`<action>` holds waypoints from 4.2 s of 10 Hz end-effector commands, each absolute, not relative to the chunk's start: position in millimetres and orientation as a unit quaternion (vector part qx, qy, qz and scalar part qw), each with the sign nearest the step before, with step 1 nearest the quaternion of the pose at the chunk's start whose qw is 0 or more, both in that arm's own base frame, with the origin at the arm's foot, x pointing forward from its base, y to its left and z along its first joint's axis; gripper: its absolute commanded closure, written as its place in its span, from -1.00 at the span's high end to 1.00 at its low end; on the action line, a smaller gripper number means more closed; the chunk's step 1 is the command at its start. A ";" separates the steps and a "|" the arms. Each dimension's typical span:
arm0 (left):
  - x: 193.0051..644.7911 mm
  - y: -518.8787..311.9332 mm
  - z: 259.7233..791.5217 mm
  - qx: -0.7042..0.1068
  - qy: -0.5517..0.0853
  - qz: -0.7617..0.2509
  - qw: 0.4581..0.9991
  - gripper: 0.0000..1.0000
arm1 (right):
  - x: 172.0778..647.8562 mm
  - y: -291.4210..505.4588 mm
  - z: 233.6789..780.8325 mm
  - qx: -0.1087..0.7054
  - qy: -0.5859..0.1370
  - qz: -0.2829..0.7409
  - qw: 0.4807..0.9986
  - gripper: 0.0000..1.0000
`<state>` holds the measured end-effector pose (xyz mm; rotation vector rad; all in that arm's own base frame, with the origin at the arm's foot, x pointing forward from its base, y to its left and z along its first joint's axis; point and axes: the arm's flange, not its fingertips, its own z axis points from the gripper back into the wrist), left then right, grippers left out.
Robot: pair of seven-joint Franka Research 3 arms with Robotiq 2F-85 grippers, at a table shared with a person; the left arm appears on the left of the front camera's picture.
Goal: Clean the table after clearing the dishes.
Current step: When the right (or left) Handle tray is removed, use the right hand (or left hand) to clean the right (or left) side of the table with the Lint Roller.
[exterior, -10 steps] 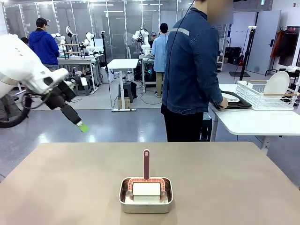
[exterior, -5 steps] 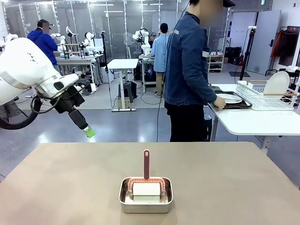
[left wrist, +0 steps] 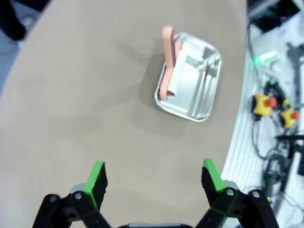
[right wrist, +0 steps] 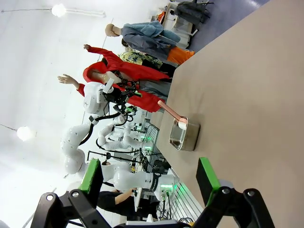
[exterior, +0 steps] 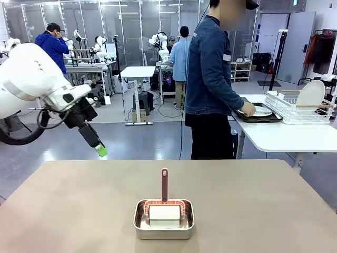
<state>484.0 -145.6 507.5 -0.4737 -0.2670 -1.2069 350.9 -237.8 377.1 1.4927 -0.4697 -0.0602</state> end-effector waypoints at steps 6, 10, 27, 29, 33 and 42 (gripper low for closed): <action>540.3 -298.5 514.0 -0.129 -0.022 -0.689 0.713 1.00 | 348.3 -237.4 380.3 0.674 -0.214 -0.024 0.706 1.00; 545.0 -350.0 502.8 -0.130 0.021 -0.706 0.696 1.00 | 348.3 -237.4 380.3 0.674 -0.214 -0.024 0.706 1.00; 515.1 -379.2 405.4 -0.163 0.090 -0.706 0.683 0.67 | 348.3 -237.4 380.3 0.674 -0.214 -0.024 0.706 1.00; 516.6 -378.7 407.4 -0.167 0.086 -0.703 0.685 -0.48 | 348.3 -237.4 380.3 0.674 -0.214 -0.024 0.706 1.00; 518.7 -379.3 407.7 -0.172 0.091 -0.703 0.684 -0.93 | 348.3 -237.4 380.3 0.674 -0.214 -0.024 0.706 1.00; 484.6 -347.0 496.0 -0.172 0.073 -0.660 0.728 -0.72 | 348.3 -237.4 380.3 0.674 -0.214 -0.024 0.706 1.00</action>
